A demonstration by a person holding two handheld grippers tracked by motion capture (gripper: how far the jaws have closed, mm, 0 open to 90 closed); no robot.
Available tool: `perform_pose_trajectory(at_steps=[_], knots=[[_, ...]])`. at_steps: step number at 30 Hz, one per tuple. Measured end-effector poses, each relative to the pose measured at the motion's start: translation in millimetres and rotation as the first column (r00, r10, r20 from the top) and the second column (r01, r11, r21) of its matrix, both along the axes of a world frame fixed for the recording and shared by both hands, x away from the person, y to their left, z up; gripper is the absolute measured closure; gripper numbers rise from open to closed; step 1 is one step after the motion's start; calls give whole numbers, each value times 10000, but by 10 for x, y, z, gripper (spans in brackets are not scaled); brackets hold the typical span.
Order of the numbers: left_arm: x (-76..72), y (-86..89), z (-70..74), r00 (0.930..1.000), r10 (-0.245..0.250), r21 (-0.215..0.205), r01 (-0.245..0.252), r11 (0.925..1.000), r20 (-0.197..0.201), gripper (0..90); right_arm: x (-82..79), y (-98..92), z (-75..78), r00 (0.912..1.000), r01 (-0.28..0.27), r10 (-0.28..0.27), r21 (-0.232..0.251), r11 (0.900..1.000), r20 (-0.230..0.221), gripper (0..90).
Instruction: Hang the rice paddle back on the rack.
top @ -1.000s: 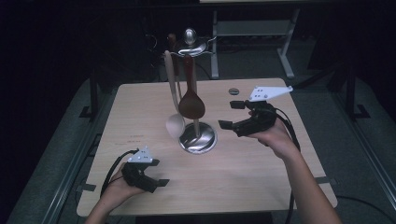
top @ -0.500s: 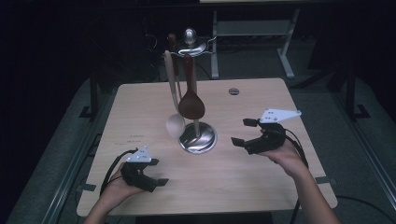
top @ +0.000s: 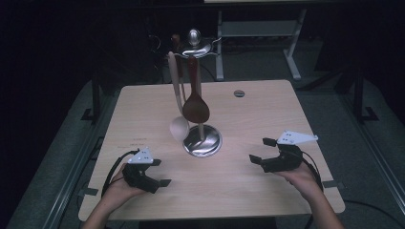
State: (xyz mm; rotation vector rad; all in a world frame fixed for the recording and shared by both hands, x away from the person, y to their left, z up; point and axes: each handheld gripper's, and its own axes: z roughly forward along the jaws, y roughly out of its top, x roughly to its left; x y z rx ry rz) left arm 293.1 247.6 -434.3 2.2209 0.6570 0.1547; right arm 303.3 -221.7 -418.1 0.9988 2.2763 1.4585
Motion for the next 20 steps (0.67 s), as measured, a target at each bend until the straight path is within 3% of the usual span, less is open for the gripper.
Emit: perform_pose_trajectory(at_steps=[6,12,15,20], knots=[[1,92,-26,9998,192,-80,-192,9998,-27,138,-116,-156,-182,9986,528,-528,14,9986,-37,132],[-25,131,-66,9991,407,-81,-406,9991,120,139,-150,-208,-356,9971,714,-737,-975,9927,-199,132],[-13,134,-112,9991,432,78,-432,9990,55,139,-131,-199,-396,9969,623,-663,-918,9938,-412,132],[0,157,-115,9987,499,-8,-499,9988,44,139,-141,-198,-371,9976,627,-648,-769,9951,-244,131]])
